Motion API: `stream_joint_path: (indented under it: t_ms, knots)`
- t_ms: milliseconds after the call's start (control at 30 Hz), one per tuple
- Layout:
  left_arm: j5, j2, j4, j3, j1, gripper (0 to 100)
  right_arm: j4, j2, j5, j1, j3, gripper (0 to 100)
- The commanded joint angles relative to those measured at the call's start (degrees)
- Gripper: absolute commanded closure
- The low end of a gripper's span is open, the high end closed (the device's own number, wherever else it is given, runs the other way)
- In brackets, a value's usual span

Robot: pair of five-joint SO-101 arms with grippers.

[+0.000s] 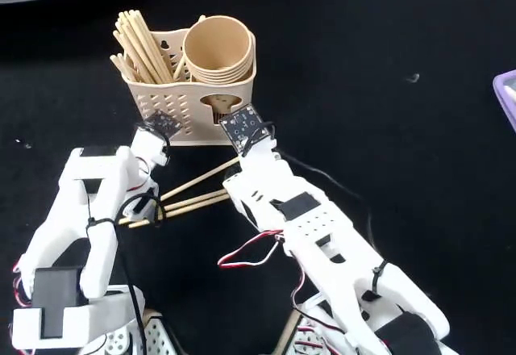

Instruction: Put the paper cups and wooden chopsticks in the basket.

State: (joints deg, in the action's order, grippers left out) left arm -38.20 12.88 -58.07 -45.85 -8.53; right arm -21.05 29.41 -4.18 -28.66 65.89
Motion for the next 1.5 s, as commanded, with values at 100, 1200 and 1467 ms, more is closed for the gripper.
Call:
stream_joint_path:
  t_ms: [100, 1200, 1467]
  knots:
    - [-0.44, 1.23, 0.53, -1.71, 0.48, 86, 1.23, -0.31, -0.88, 1.32, -1.63, 95.2]
    - [-10.55, 18.02, -9.05, -2.86, -1.36, 85, 1.32, -0.22, -0.88, 1.32, -1.71, 95.2]
    - [-0.53, 18.02, 6.24, -9.27, 7.60, 79, 1.14, 0.04, -0.88, 1.32, -1.63, 95.2]
